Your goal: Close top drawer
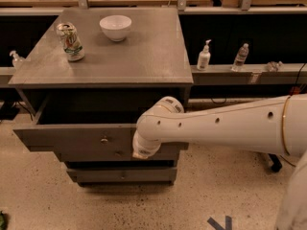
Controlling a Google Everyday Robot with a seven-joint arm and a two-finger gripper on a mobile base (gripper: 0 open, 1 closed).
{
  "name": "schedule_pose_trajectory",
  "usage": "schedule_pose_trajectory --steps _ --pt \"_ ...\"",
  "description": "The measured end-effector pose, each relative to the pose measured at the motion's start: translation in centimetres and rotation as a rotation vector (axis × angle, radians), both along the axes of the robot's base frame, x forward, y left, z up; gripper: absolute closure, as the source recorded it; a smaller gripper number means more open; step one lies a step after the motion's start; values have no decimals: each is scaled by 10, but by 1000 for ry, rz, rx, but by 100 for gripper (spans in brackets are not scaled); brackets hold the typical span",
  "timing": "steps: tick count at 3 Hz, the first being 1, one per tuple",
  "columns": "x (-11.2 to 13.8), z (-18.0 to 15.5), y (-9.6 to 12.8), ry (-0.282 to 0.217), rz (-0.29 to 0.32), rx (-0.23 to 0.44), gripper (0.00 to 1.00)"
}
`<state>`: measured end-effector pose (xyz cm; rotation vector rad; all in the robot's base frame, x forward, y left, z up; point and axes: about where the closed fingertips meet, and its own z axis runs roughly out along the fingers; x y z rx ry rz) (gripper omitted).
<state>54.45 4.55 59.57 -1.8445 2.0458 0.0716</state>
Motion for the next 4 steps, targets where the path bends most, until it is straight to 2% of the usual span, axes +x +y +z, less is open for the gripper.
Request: schedule_pose_trajectory --steps 1,2,3,4 --pt "25 3 -2 -7 -18 12 100" --pt "25 3 -2 -7 -18 12 100" --pt "57 5 -6 -5 -29 18 100" --pt "56 5 -6 -5 -29 18 100"
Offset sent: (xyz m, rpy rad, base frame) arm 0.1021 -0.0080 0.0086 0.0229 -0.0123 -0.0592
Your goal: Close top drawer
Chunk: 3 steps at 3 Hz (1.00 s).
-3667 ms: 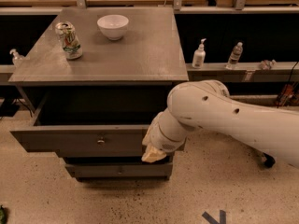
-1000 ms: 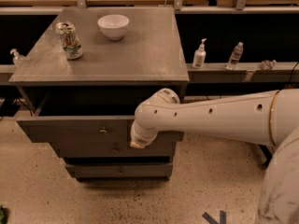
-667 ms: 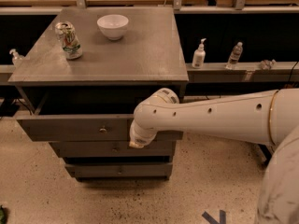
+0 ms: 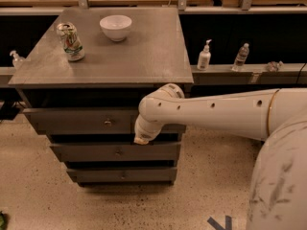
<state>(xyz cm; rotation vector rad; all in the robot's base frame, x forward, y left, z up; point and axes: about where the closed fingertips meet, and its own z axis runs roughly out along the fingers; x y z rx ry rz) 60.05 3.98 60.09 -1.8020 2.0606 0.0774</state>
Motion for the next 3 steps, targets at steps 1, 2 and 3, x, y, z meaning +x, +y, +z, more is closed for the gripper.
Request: schedule_pose_trajectory --steps 1,2,3 --pt "24 3 -3 6 4 1 100" --pt "47 8 -7 8 4 1 100" --pt "45 9 -8 7 7 8 100"
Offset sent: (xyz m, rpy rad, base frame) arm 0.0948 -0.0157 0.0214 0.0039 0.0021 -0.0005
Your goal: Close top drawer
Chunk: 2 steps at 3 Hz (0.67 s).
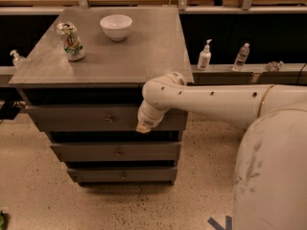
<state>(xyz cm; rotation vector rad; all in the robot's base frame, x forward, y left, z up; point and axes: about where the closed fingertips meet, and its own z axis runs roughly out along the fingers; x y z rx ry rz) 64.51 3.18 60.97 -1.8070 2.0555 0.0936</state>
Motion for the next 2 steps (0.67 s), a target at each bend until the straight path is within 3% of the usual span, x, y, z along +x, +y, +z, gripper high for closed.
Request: schedule_pose_trajectory --steps 1,2 --pt "-23 13 -11 -10 38 70 100" --pt "-64 29 -27 7 76 157 100"
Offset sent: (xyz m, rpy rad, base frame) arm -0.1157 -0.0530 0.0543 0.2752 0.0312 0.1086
